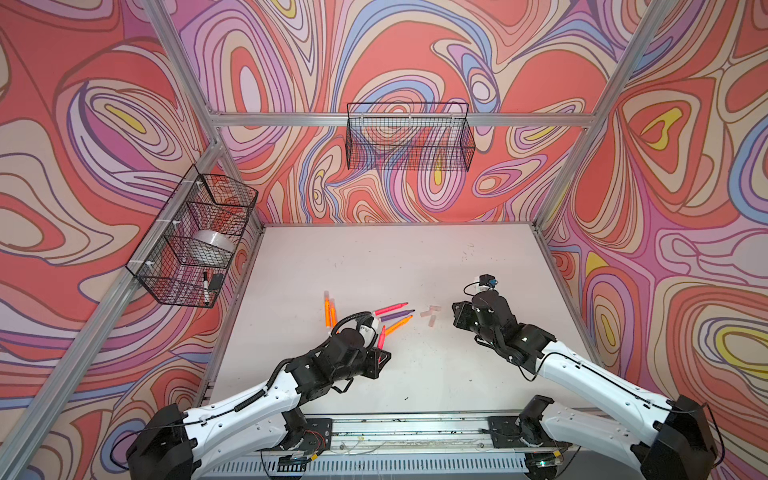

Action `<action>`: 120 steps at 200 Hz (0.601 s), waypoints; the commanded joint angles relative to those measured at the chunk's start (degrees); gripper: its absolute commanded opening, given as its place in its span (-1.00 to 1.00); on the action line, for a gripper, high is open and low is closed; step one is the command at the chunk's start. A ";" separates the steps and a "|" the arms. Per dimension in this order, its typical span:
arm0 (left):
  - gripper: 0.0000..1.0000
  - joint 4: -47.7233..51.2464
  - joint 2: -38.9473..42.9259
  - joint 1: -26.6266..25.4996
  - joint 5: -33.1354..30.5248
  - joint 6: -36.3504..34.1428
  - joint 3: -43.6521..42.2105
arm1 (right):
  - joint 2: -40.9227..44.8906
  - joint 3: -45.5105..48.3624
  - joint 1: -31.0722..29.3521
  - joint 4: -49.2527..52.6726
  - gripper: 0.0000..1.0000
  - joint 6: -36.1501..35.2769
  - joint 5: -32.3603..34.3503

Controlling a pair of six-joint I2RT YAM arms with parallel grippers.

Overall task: Insert the pens into the pen caps
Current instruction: 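Lift the pink cap with the right gripper and carry it above the marker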

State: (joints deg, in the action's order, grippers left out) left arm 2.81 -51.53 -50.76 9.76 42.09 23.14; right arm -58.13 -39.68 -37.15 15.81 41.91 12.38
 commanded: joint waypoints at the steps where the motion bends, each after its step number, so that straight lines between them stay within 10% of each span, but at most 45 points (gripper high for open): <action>1: -1.00 -2.48 2.87 -0.33 2.42 1.78 1.12 | 1.18 -4.57 0.23 -5.53 -1.00 -3.41 -2.93; 120: -1.00 -18.36 -3.77 -8.05 6.16 0.33 2.01 | -0.27 11.81 0.10 -34.19 -1.00 -2.39 -22.39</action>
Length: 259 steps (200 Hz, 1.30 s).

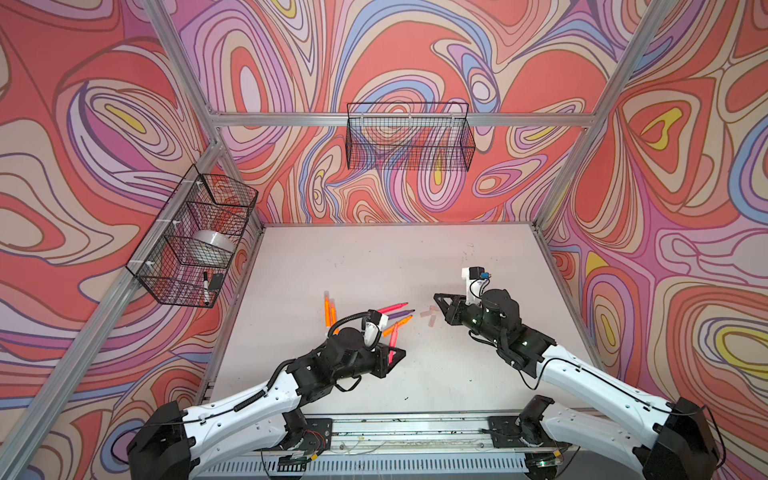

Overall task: Insert the pens into the pen caps
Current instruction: 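Lift the pink cap with the right gripper and carry it above the marker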

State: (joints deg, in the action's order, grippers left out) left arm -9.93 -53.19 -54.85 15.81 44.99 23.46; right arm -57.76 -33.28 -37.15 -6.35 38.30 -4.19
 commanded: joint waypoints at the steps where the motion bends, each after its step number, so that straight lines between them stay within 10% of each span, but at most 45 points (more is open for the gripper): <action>1: -1.00 -5.58 -2.23 -4.31 -0.16 -2.82 1.76 | -0.71 5.59 0.08 -12.38 -1.00 1.32 -5.87; 259: -1.00 -11.71 -11.97 -8.26 -8.74 -5.19 1.91 | -0.20 8.00 -10.18 -19.65 -1.00 6.87 4.02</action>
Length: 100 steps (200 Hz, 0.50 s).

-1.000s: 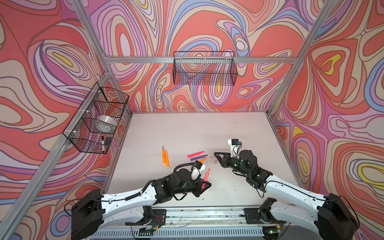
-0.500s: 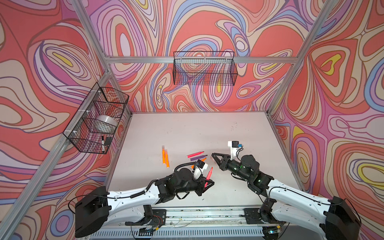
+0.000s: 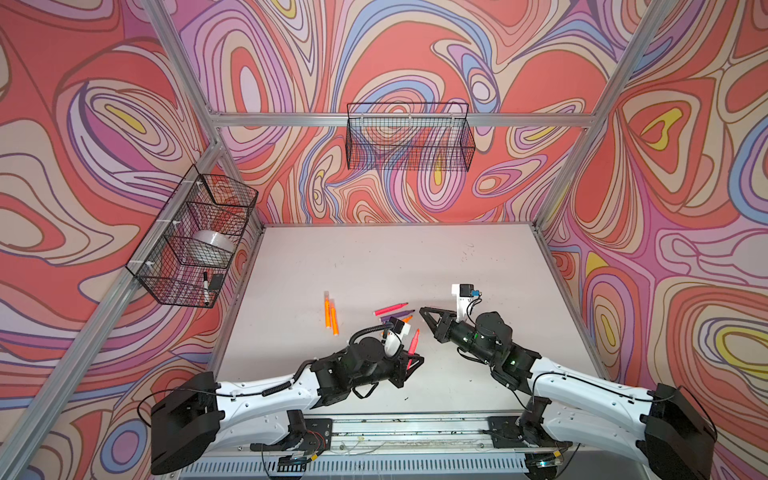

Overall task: Insert the pens into the pen caps
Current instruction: 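Lift the pink cap with the right gripper and carry it above the marker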

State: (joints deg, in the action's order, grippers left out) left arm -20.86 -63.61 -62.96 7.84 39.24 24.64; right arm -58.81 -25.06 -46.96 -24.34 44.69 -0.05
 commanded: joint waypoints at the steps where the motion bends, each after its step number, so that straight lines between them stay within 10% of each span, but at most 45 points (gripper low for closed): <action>1: -1.00 -0.77 -1.66 -0.15 -0.78 0.61 0.79 | 0.88 -0.18 -0.40 -1.76 -1.00 0.60 -0.21; 100: -1.00 -1.90 -1.89 -0.10 -4.08 1.37 1.53 | 0.10 1.74 -2.80 -5.25 -1.00 1.63 1.47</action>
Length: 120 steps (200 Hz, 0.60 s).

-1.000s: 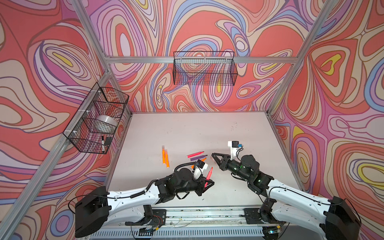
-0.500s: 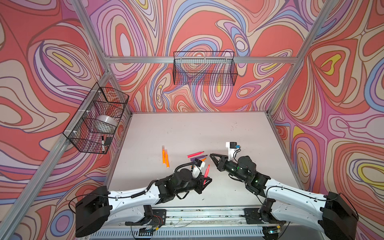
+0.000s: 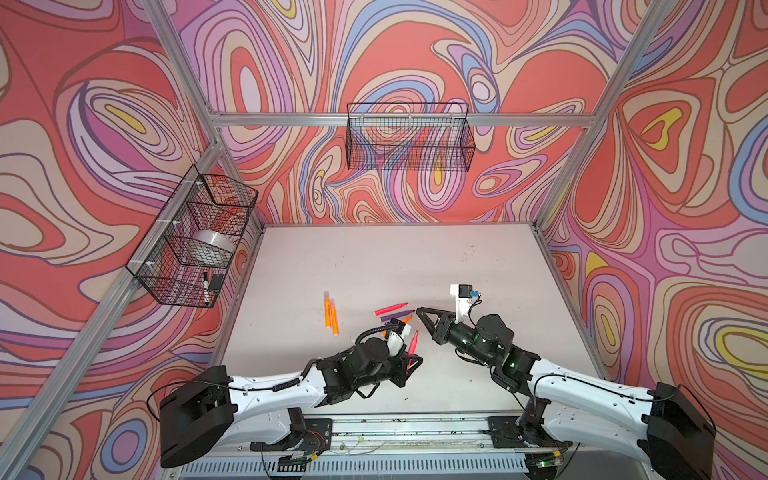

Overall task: Insert the pens into the pen caps
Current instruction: 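Lower the pink cap with the right gripper onto the marker tip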

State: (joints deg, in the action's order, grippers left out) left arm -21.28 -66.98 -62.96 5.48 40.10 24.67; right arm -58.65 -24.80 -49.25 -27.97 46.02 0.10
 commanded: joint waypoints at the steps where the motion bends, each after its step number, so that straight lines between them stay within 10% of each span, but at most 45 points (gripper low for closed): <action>1: -1.00 -1.44 1.53 -0.08 -1.71 0.51 1.51 | -0.05 1.49 -0.50 -1.68 -1.00 0.30 1.35; 120: -1.00 -1.01 4.43 -0.06 -4.60 0.77 0.41 | -5.63 0.80 -3.63 -6.92 -1.00 1.28 1.32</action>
State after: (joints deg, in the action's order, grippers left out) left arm -21.32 -64.88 -62.96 3.40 40.32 24.71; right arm -63.51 -23.99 -51.99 -32.88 47.05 0.71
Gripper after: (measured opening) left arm 0.176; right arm 0.149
